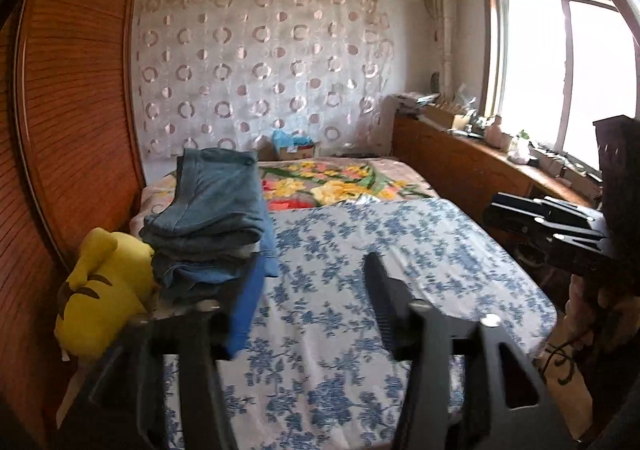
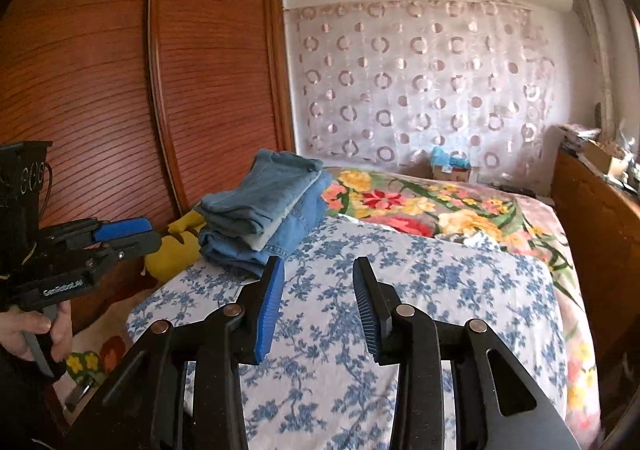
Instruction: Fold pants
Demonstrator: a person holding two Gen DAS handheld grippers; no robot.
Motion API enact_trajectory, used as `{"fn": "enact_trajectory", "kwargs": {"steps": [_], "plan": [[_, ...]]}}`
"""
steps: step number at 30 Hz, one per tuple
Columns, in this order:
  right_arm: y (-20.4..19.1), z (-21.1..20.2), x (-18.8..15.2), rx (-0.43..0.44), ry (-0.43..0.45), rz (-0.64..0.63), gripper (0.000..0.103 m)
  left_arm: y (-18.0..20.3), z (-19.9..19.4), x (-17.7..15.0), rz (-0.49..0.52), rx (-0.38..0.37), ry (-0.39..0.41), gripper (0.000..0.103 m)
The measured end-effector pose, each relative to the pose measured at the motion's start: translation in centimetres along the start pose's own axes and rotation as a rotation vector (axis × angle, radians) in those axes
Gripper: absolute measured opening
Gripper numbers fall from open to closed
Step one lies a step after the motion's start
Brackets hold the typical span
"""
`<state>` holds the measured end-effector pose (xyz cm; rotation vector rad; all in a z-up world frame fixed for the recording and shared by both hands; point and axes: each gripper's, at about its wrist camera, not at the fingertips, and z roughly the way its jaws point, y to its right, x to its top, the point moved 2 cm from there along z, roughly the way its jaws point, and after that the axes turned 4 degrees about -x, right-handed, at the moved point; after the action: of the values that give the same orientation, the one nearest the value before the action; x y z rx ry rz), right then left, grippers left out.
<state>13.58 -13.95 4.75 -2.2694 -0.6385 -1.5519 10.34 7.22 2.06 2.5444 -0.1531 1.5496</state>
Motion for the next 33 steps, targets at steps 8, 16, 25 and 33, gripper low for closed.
{"fn": "enact_trajectory", "kwargs": {"steps": [8, 16, 25, 33], "plan": [[0.5, -2.2, -1.3, -0.048, 0.018, 0.036, 0.052, 2.2, -2.0, 0.4, 0.026, -0.001, 0.059, 0.096], [0.9, -3.8, -1.9, -0.103, 0.029, 0.076, 0.069, 3.8, -3.1, 0.7, 0.027, 0.013, 0.078, 0.096], [0.7, -5.5, -2.5, -0.150, 0.057, 0.092, 0.070, 5.2, -3.7, 0.4, 0.010, 0.076, 0.106, 0.096], [0.7, -7.7, -3.0, -0.205, 0.101, 0.131, 0.075, 6.3, -3.6, 0.2, 0.019, 0.056, 0.080, 0.096]]}}
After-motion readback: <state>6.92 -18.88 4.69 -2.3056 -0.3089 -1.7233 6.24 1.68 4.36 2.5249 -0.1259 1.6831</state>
